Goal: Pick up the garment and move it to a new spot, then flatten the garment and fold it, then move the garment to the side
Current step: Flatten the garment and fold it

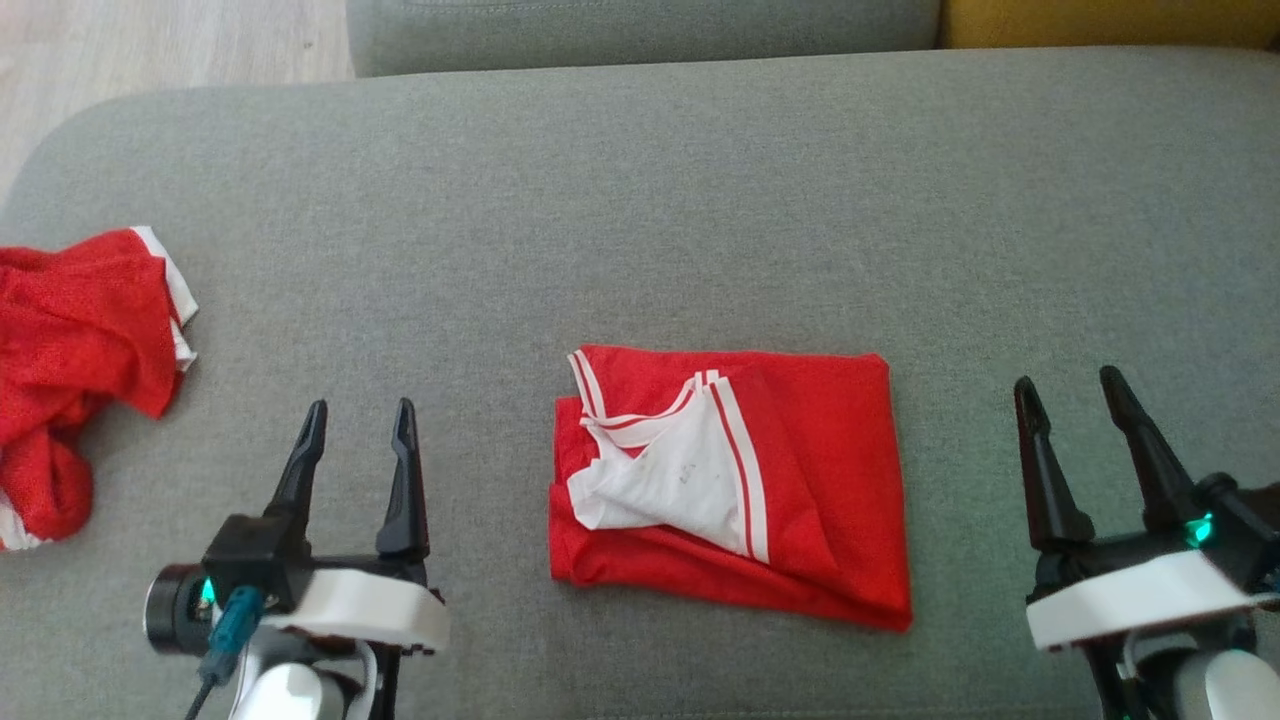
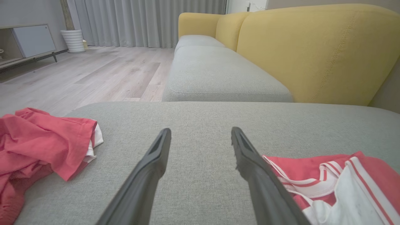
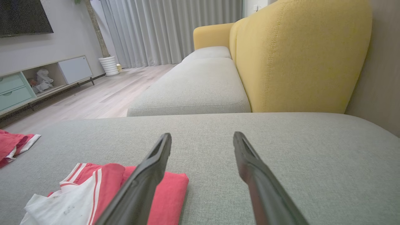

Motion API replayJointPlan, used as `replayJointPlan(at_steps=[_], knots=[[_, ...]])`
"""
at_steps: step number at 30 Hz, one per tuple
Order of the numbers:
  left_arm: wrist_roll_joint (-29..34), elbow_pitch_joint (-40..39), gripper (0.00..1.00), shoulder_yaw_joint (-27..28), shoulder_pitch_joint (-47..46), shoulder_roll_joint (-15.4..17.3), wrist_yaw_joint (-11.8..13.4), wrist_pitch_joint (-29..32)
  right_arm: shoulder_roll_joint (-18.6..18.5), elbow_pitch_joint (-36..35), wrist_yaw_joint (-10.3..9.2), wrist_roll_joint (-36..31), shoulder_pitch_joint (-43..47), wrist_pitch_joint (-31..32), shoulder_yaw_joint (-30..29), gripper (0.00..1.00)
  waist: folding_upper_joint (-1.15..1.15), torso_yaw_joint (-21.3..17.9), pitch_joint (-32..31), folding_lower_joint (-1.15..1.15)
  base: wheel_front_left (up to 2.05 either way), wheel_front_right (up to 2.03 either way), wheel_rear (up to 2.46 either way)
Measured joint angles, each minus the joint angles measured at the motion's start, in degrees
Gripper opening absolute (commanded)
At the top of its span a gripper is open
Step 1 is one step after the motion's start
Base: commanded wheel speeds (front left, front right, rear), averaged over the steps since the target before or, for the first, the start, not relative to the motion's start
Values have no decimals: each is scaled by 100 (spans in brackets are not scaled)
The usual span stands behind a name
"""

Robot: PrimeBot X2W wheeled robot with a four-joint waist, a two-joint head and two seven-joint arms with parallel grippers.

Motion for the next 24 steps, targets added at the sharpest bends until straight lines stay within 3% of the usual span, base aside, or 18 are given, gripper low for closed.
replayJointPlan(at_steps=[24], knots=[[-1,-57,100,-38,7,88,49,2,109,-149,0,-93,136,126,-102,100,0,37,65,0,0,0,0]])
